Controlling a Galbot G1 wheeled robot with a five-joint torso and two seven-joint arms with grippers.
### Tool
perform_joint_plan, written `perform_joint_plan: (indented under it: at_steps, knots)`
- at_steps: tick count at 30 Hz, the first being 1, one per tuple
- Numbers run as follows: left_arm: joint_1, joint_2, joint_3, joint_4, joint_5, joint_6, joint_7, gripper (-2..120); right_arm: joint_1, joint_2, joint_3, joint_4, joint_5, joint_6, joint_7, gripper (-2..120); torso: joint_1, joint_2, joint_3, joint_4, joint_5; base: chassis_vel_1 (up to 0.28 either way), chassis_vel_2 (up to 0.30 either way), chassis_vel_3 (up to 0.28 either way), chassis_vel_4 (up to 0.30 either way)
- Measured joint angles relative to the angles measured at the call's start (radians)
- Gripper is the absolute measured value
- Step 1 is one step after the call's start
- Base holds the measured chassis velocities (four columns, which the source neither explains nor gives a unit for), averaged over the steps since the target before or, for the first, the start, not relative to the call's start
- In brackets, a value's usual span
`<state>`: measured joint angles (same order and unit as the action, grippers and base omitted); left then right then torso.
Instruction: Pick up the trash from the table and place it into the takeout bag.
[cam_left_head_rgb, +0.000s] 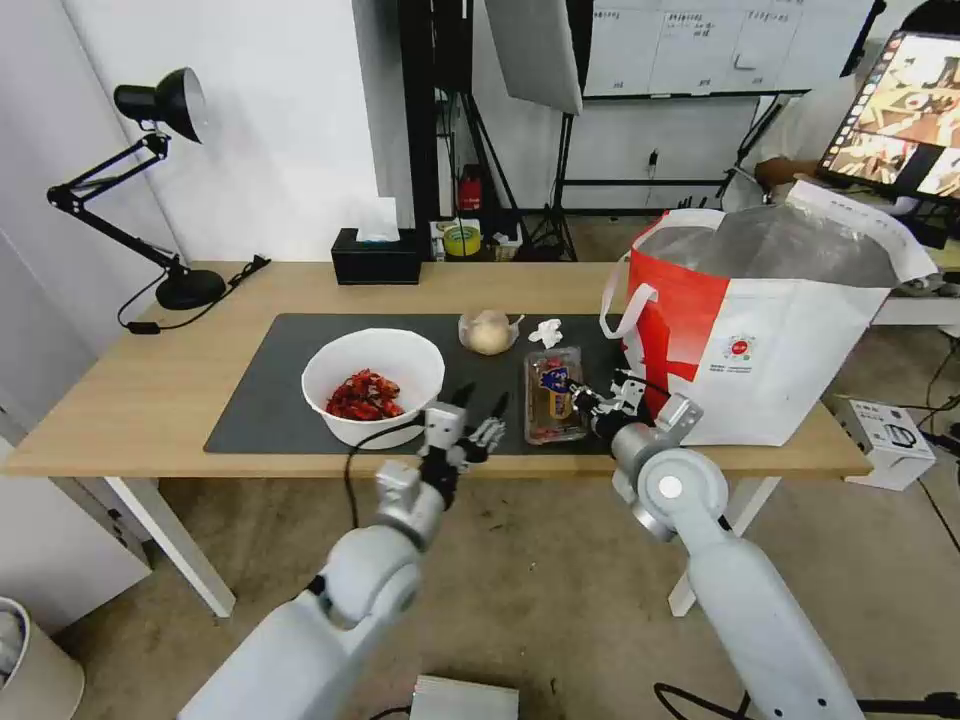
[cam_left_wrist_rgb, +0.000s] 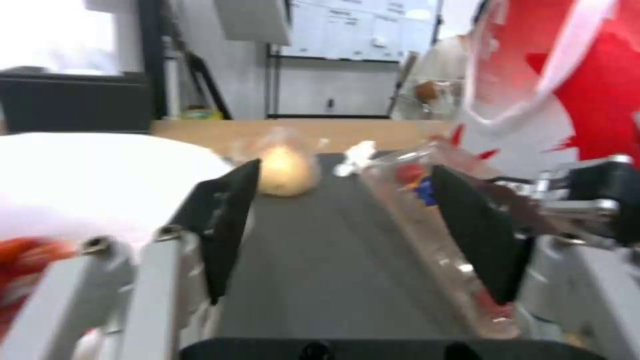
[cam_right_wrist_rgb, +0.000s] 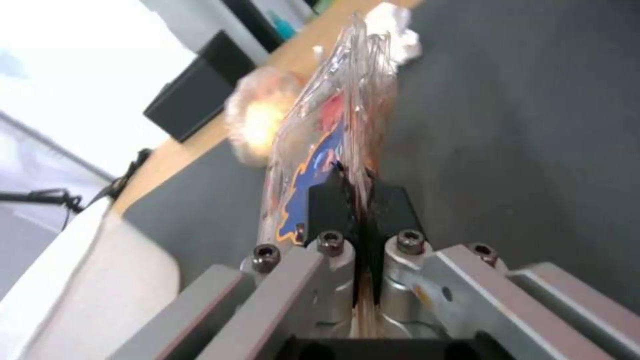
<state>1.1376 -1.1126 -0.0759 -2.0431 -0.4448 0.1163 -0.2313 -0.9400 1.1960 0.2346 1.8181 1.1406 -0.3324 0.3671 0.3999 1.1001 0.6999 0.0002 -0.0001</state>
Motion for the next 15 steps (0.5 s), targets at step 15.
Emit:
perform_joint_plan:
  at_steps: [15]
  knots:
    - [0.245,-0.001,-0.224,-0.167,0.016,0.01,-0.022,100,-0.145,-0.104,0.054,0.195,-0.094,0.045,-0.107,0,0.0,0.0,0.0,-0.0008,0.0004,0.0,0.0,0.0,0.0]
